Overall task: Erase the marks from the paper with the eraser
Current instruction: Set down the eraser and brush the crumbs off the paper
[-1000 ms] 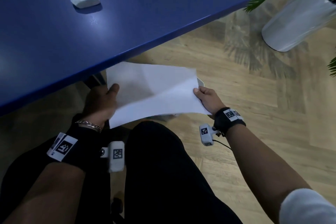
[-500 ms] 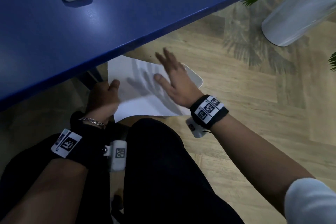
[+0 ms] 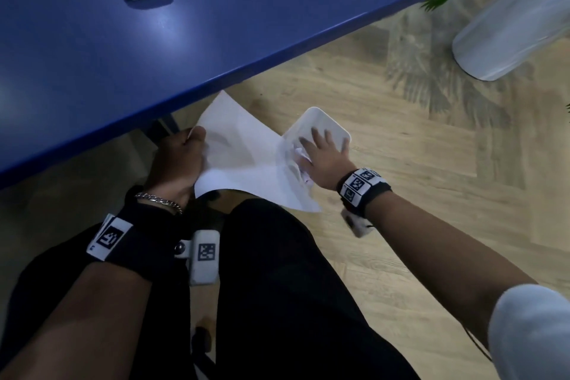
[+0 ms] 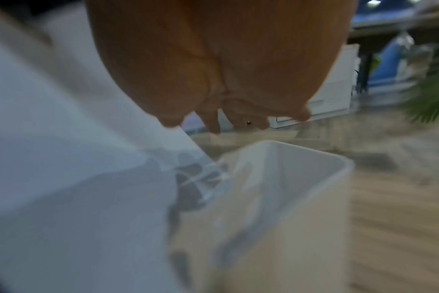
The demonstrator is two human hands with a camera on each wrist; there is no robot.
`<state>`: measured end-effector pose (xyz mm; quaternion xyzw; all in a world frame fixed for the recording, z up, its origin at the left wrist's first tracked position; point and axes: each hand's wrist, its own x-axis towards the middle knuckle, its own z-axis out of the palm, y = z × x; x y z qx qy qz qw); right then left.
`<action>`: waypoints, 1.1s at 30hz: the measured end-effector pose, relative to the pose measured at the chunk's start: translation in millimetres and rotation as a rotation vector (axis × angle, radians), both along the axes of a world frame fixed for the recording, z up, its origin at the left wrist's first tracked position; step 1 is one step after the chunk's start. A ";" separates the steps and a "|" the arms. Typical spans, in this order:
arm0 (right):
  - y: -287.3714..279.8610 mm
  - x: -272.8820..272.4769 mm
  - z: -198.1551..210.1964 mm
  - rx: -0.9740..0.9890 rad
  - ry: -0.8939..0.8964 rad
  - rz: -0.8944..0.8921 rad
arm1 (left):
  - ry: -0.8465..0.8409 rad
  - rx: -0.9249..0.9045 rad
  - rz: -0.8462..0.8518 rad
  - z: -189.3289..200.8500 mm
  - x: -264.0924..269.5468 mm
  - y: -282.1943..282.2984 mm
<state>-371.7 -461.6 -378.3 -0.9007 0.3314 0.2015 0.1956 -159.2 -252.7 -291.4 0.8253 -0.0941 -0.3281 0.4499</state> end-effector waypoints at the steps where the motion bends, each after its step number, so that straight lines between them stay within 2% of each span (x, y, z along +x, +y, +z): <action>1: 8.3 9.9 13.6 0.137 -0.219 -0.055 | 0.014 -0.017 0.014 0.3 -1.1 -1.7; 2: 18.6 18.5 27.8 0.255 -0.430 -0.069 | 0.033 -0.038 0.033 1.3 -3.1 -4.0; 3: 30.6 25.8 40.1 0.340 -0.568 -0.030 | 0.051 -0.053 0.052 2.7 -4.7 -5.4; 4: 41.4 30.1 44.7 0.387 -0.588 0.042 | 0.056 -0.071 0.070 2.8 -5.5 -5.8; 5: 47.0 29.2 38.8 0.391 -0.506 0.118 | 0.060 -0.089 0.085 3.9 -6.2 -5.5; 6: 45.1 23.2 25.6 0.329 -0.336 0.195 | 0.063 -0.111 0.105 4.1 -5.4 -5.1; 8: 25.1 1.1 -4.4 -0.003 0.065 0.266 | 0.047 -0.146 0.150 5.1 -1.5 -1.0; 9: 11.4 -7.8 -12.3 -0.108 0.179 0.207 | 0.022 -0.152 0.159 6.9 0.8 1.5; 10: 0.7 -13.8 -10.9 -0.126 0.169 0.091 | 0.003 -0.149 0.163 3.6 6.2 4.8; 12: -12.4 -17.8 -4.0 0.010 -0.120 -0.235 | 0.003 -0.157 0.150 2.0 13.4 9.8; 13: -15.4 -17.4 2.2 0.160 -0.272 -0.419 | 0.009 -0.157 0.135 1.5 16.1 11.2; 15: -16.3 -14.0 16.7 0.619 -0.464 -0.774 | 0.031 -0.164 0.101 5.0 15.2 10.8; 17: -17.5 -14.8 24.8 1.002 -0.477 -0.954 | 0.039 -0.158 0.062 4.4 13.3 8.8; 19: -20.0 -21.2 25.3 1.064 -0.452 -0.908 | 0.064 -0.123 0.015 3.9 9.4 7.9; 21: -22.8 -27.9 21.7 0.997 -0.471 -0.858 | 0.054 -0.073 -0.049 -7.5 11.8 10.4; 24: -28.5 -37.8 14.0 0.989 -0.572 -0.858 | -0.101 0.075 -0.187 -11.2 13.1 15.6; 27: -30.0 -44.9 13.5 0.967 -0.607 -0.877 | -0.191 0.117 -0.228 -12.3 11.2 12.0; 30: -31.3 -55.0 12.0 0.893 -0.636 -0.941 | -0.262 0.163 -0.138 -16.1 16.0 10.8; 33: -37.3 -70.2 8.7 0.806 -0.691 -1.005 | -0.241 0.076 0.017 -15.1 21.0 13.8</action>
